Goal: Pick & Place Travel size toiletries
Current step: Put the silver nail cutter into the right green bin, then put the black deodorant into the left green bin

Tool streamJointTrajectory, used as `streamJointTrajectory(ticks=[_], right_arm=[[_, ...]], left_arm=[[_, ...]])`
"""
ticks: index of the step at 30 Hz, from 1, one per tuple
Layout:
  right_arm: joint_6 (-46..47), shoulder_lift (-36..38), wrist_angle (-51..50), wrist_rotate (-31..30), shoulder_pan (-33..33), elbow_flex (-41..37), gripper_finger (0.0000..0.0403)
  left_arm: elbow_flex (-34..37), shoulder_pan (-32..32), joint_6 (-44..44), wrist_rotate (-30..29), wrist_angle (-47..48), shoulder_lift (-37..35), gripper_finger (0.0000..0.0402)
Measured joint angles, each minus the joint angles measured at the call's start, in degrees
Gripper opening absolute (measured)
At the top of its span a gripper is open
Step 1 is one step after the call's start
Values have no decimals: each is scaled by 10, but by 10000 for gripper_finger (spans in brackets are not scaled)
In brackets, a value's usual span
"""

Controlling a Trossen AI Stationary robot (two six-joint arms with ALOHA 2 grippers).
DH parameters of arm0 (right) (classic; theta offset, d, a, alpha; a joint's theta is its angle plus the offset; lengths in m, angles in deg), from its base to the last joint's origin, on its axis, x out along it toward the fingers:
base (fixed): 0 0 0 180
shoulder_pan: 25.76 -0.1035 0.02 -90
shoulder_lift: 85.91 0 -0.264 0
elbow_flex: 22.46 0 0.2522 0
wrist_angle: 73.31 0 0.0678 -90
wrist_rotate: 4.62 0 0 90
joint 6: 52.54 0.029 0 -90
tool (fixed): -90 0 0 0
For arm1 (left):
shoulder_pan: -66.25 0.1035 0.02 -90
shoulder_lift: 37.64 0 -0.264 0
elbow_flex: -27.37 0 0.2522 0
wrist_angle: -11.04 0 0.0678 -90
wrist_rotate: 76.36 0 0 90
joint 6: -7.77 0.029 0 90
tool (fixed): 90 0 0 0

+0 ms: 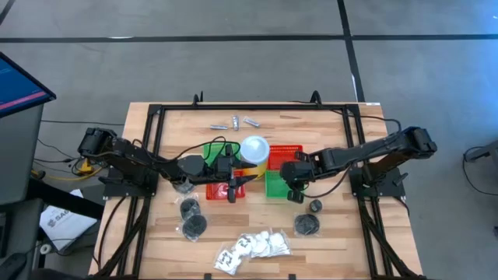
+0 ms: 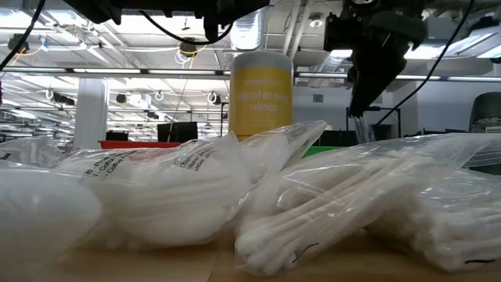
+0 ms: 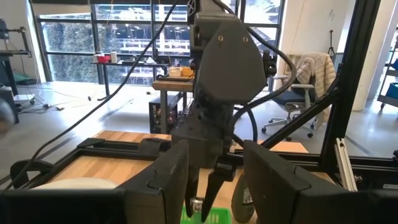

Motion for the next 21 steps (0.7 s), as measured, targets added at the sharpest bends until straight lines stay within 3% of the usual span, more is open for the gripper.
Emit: streamJointTrajectory(ticks=[7,21], right_arm=[[4,0,30,-1,0,-29,58],[9,0,56,-4,0,-56,113]], left_arm=[[0,0,0,0,0,0,143],[0,0,0,0,0,0,145]])
